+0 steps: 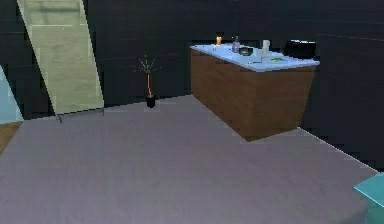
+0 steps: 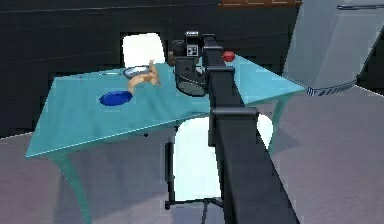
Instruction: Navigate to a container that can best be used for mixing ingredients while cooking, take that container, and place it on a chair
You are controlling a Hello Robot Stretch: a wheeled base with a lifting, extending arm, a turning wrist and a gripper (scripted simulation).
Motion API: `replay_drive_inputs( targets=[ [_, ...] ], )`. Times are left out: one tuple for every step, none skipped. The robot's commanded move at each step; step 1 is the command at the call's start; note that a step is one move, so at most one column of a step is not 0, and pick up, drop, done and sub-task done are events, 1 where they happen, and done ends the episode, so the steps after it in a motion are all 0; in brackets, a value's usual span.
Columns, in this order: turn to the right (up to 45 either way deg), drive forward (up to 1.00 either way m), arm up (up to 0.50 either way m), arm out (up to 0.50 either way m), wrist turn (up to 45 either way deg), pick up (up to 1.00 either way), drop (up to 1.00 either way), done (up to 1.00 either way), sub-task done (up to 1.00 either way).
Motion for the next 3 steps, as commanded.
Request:
replay_drive_inputs(
  targets=[
    [0.0,0.0,0.0,0.0,24.0,0.0,0.0,0.0,0.0],
    [0.0,0.0,-0.34,0.0,0.0,0.0,0.0,0.0,0.0],
    [0.0,0.0,-0.5,0.0,0.0,0.0,0.0,0.0,0.0]
  ],
)
